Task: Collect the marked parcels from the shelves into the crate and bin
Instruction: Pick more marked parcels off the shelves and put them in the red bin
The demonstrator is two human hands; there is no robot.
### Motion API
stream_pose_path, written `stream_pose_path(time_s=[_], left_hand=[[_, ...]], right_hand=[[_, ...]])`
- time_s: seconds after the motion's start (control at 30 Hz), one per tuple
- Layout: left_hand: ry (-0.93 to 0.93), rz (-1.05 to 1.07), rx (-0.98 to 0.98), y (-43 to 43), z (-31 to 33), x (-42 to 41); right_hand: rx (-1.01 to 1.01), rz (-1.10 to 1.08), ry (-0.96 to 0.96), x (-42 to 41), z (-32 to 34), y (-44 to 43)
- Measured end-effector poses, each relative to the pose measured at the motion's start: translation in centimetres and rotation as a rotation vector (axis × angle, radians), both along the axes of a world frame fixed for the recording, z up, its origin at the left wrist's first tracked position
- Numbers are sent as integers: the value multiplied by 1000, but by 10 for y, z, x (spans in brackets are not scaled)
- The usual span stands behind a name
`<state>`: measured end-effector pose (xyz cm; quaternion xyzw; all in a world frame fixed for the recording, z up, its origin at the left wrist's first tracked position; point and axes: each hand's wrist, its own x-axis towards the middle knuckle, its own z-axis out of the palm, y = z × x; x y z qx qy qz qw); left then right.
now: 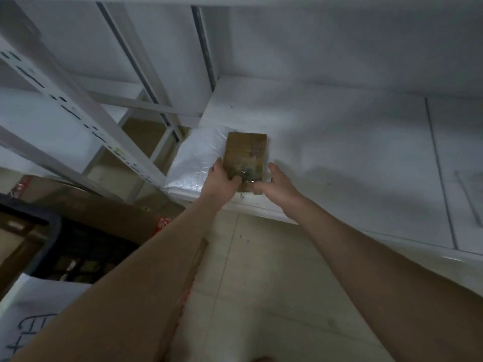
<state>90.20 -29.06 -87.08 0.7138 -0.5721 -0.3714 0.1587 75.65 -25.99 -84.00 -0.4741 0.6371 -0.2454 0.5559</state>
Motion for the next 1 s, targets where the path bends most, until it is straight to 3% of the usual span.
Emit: stream_pose_path(time_s=[0.1,0.17,0.27,0.37,0.5,0.67,0.87,1.0], left_hand=[[95,16,39,10,-12,-12],[79,12,56,24,-17,-22],[32,-36,166,46,-24,-39],[80,-109,294,67,-28,-58],[175,-112,378,92,-12,-77],[389,-28,285,109,26,-93],[692,171,209,143,97,-128],[782,281,283,170,131,-155]], right_hand=[[13,-41,-4,-7,-20,4],[24,-103,100,-22,-29,15],[112,-260,241,-53,-38,40],[252,-230,284,-77,-44,63],[277,-180,184,-98,-34,90],[195,-354,-82,-126,9,118],[327,-630,-357,-173,64,151],[320,-611,-427,-205,86,179]])
